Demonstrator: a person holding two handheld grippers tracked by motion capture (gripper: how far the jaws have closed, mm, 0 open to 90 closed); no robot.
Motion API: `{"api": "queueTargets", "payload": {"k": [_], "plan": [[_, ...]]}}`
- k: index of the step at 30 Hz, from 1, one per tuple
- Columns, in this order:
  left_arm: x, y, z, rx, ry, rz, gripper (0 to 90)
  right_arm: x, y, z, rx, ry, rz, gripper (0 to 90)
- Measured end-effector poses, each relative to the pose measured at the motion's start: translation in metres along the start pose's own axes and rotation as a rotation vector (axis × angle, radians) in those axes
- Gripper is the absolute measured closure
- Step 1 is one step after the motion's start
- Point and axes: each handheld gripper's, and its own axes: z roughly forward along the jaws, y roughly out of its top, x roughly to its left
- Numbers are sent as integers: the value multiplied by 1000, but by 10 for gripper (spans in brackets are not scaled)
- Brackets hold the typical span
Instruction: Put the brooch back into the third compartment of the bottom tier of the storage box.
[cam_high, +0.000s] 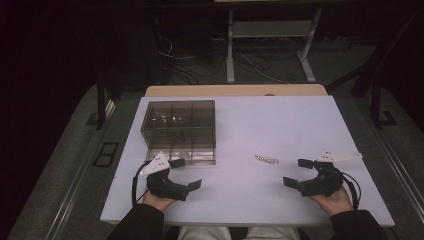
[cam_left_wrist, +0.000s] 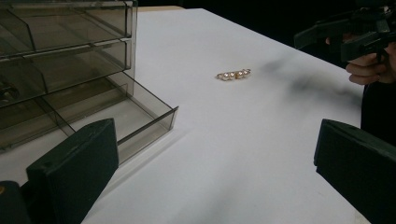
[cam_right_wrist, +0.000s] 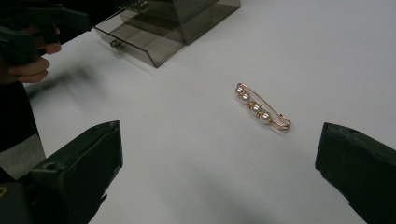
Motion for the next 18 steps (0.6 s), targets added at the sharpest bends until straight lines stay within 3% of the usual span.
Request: {"api": "queueTargets", "payload": {"k": [18], "plan": [[0,-1,0,2,5,-4,0,9,8,-1,107,2,-55,2]]}}
